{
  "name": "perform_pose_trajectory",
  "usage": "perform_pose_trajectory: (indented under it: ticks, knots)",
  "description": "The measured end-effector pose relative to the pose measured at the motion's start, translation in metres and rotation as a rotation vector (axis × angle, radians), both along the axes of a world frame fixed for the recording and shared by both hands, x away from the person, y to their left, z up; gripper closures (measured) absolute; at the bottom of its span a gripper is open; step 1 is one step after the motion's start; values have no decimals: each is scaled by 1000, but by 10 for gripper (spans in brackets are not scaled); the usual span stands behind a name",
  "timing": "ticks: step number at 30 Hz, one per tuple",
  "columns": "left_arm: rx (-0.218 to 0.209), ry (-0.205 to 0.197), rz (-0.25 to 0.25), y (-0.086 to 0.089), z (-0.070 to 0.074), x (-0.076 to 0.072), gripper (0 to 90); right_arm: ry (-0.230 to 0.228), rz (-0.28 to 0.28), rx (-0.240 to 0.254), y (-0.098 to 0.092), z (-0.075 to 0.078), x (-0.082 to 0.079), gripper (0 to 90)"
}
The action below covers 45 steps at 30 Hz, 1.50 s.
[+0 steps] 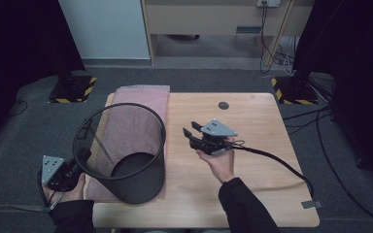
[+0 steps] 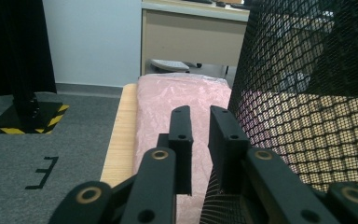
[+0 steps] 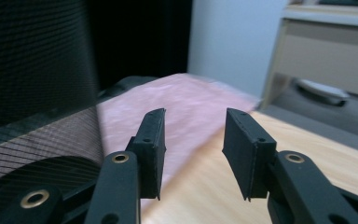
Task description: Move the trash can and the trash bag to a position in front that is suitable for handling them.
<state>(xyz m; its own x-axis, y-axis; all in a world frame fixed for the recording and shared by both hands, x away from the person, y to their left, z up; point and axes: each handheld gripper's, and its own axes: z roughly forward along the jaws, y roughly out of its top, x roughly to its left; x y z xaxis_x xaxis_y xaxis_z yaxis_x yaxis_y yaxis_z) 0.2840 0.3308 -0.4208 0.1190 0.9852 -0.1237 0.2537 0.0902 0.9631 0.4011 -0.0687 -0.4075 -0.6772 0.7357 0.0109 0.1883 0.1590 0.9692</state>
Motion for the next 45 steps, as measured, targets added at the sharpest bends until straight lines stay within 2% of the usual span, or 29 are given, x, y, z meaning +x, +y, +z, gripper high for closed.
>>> perform_pose_trajectory:
  ticks: [1, 3, 5, 6, 7, 8, 10, 11, 13, 14, 17, 18, 21, 22, 23, 24, 25, 26, 28, 29, 33, 36, 41, 45]
  knots:
    - [2, -1, -1, -1, 0, 0, 799, 5, 21, -8, 8, -1, -1, 592]
    - [-13, -1, -37, -3, 0, 2, 808, 10, 61, -11, 24, -4, -3, 594]
    - [-44, -3, -68, -6, 0, 3, 803, 7, 90, -6, 38, -4, -5, 603]
    - [-44, -3, -68, -6, 0, 3, 811, 7, 90, -6, 38, -4, -5, 603]
    - [-34, -1, -65, -8, 2, 3, 824, 3, 66, 1, 45, -4, -6, 671]
    - [-22, 4, -56, -11, 5, 2, 837, 5, 57, 9, 45, -3, -6, 677]
    - [-34, 7, -47, -18, 8, 2, 856, 25, 50, 17, 42, -3, -7, 685]
    - [-22, 20, -39, -23, 10, 2, 880, 41, 43, 29, 41, -3, -9, 704]
    - [6, 39, -11, -36, 14, 4, 898, 39, 23, 14, 37, -2, -12, 767]
    - [10, 45, -14, -43, 15, 6, 898, 48, 6, 0, 36, 1, -14, 804]
    - [16, 50, -47, -60, 17, 15, 898, 38, -26, -77, 24, 7, -12, 889]
    - [18, 51, -58, -67, 17, 19, 898, 59, -30, -64, 17, 7, -10, 898]
    - [26, 47, -96, -87, 24, 30, 898, 72, -55, -39, -6, 6, -6, 900]
    - [28, 41, -112, -94, 27, 34, 898, 73, -64, -43, -14, 6, -6, 900]
    - [28, 41, -112, -94, 27, 34, 899, 78, -78, -48, -22, 7, -6, 900]
    - [48, 34, -137, -110, 34, 40, 899, 75, -90, -56, -30, 8, -6, 900]
    - [48, 34, -137, -110, 34, 40, 899, 75, -90, -56, -30, 8, -6, 900]
    - [65, 31, -164, -125, 38, 45, 899, 76, -105, -50, -47, 9, -8, 900]
    - [58, 31, -175, -130, 38, 47, 899, 76, -124, -51, -60, 11, -10, 900]
    - [35, 28, -200, -139, 36, 48, 899, 73, -131, -59, -67, 12, -12, 900]
    - [26, 30, -241, -154, 33, 45, 899, 90, -140, -83, -86, 15, -19, 900]
    - [29, 25, -248, -164, 33, 46, 899, 106, -156, -64, -97, 14, -22, 900]
    - [36, 44, -255, -174, 35, 56, 900, 105, -182, -63, -107, 15, -21, 900]
    - [23, 45, -259, -179, 36, 63, 900, 102, -195, -53, -113, 15, -17, 900]
